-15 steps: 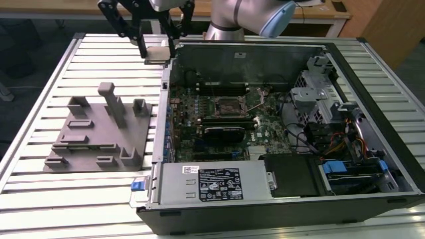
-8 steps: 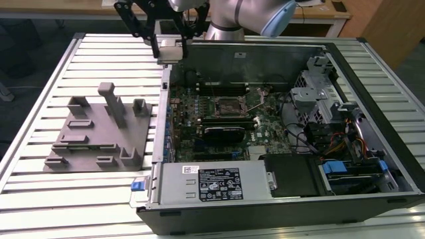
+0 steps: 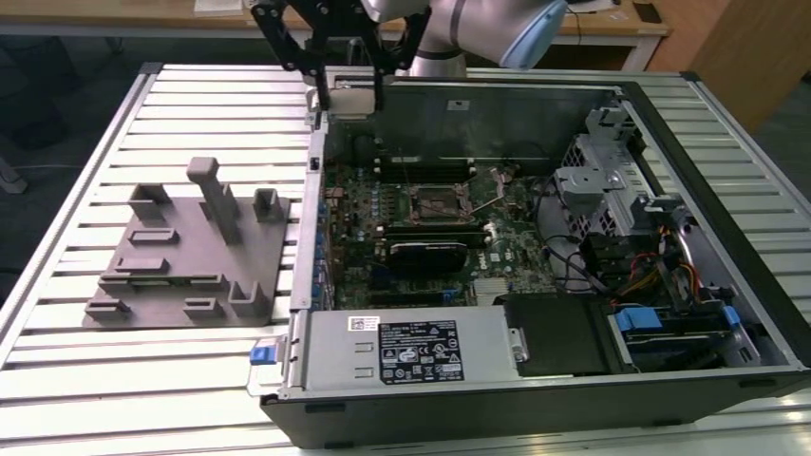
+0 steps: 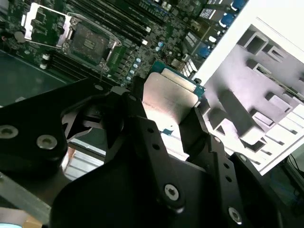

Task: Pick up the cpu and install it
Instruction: 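Pick up the cpu and move it towards the insertion slot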

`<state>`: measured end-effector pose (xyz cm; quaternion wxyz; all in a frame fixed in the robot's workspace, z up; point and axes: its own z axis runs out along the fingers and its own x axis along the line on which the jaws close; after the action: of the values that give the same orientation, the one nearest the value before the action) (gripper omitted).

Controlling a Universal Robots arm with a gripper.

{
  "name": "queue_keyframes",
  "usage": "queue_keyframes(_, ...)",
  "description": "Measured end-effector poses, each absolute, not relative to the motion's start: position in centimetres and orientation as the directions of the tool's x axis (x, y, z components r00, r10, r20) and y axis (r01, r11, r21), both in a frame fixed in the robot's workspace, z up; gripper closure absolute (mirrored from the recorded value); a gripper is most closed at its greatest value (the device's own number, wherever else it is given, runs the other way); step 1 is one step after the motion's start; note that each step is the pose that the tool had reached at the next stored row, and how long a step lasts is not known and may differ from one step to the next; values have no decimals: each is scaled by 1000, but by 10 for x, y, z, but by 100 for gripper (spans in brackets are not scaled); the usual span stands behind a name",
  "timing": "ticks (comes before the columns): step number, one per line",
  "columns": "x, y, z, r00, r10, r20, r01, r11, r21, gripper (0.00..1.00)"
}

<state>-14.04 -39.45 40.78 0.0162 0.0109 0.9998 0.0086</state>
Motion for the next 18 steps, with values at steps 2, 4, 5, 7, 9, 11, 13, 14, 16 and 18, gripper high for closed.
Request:
queue_keyframes(2, -134, -394, 408, -999, 22, -32, 22, 1000, 18, 46)
queue_keyframes(4, -127, -393, 408, -999, 22, -32, 22, 1000, 18, 46)
queue_keyframes(5, -124, -393, 408, -999, 22, -32, 22, 1000, 18, 46)
queue_keyframes(7, -118, -392, 407, -999, 22, -32, 22, 1000, 18, 46)
queue_keyframes(9, -111, -392, 407, -999, 22, -31, 21, 1000, 18, 46)
queue_keyframes(11, -104, -392, 406, -999, 22, -30, 21, 1000, 18, 46)
queue_keyframes(13, -98, -392, 405, -999, 21, -27, 21, 1000, 17, 46)
queue_keyframes(14, -95, -392, 404, -999, 21, -26, 21, 1000, 17, 46)
queue_keyframes(16, -89, -392, 402, -999, 21, -24, 21, 1000, 17, 46)
queue_keyframes(18, -84, -392, 400, -1000, 21, -22, 21, 1000, 17, 46)
